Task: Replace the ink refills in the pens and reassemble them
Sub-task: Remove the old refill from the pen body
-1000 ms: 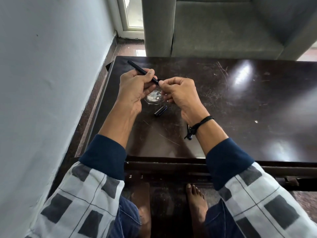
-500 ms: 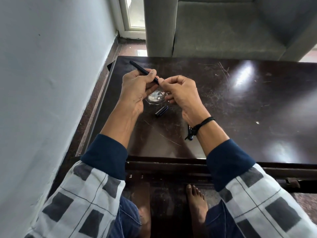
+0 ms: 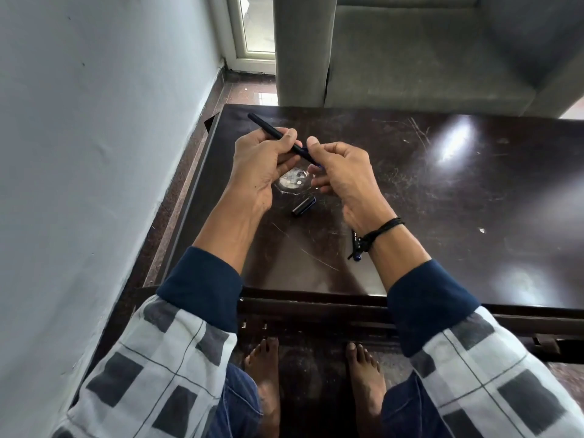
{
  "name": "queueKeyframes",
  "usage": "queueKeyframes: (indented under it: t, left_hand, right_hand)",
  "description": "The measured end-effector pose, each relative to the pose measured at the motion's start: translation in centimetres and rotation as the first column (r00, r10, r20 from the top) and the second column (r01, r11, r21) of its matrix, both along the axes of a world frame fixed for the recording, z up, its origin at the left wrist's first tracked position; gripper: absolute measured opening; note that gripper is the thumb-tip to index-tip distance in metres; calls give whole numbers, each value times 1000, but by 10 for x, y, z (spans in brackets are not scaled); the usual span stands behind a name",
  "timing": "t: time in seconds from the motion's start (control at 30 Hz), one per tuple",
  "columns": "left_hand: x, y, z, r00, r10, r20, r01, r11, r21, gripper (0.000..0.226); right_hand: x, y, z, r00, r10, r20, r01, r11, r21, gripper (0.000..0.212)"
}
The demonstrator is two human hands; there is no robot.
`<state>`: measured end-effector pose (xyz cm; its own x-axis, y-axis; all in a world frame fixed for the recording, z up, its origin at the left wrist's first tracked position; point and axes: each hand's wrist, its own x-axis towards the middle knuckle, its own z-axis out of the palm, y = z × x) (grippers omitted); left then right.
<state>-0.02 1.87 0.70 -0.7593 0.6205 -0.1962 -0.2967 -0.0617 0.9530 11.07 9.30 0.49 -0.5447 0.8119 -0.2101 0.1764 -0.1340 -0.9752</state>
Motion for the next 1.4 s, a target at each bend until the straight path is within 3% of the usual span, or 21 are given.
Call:
queueKeyframes:
  t: [0.07, 0.2, 0.57, 0.73, 1.1, 1.3, 1.4]
  left_hand:
    - [-1, 0, 1, 1000, 2, 3, -2, 1000, 2, 7]
    - [-1, 0, 1, 1000, 2, 4, -2, 1000, 3, 4]
    - [-1, -1, -1, 1000, 7, -4, -7, 1000, -21, 8]
    - [0, -2, 2, 1000, 21, -1, -21, 1000, -7, 5]
    - [1, -1, 3, 1000, 21, 5, -21, 1000, -9, 2]
    - [0, -2, 3, 1000, 17, -3, -17, 1000, -6, 2]
    - [0, -1, 4, 1000, 16, -4, -16, 1000, -16, 1]
  right_hand:
    - [0, 1, -1, 999, 11, 31, -11, 1000, -4, 34]
    - [0, 1, -2, 1000, 16, -19, -16, 1000, 15, 22]
    - [2, 3, -2, 996, -10, -86, 13, 999, 38, 13]
    - [1, 2, 0, 1000, 0, -31, 0, 1000, 1, 26]
    - [2, 5, -2, 997, -1, -83, 3, 1000, 27, 9]
    - [2, 5, -1, 999, 32, -7, -32, 999, 19, 18]
    - [2, 4, -1, 998, 29, -50, -27, 999, 30, 12]
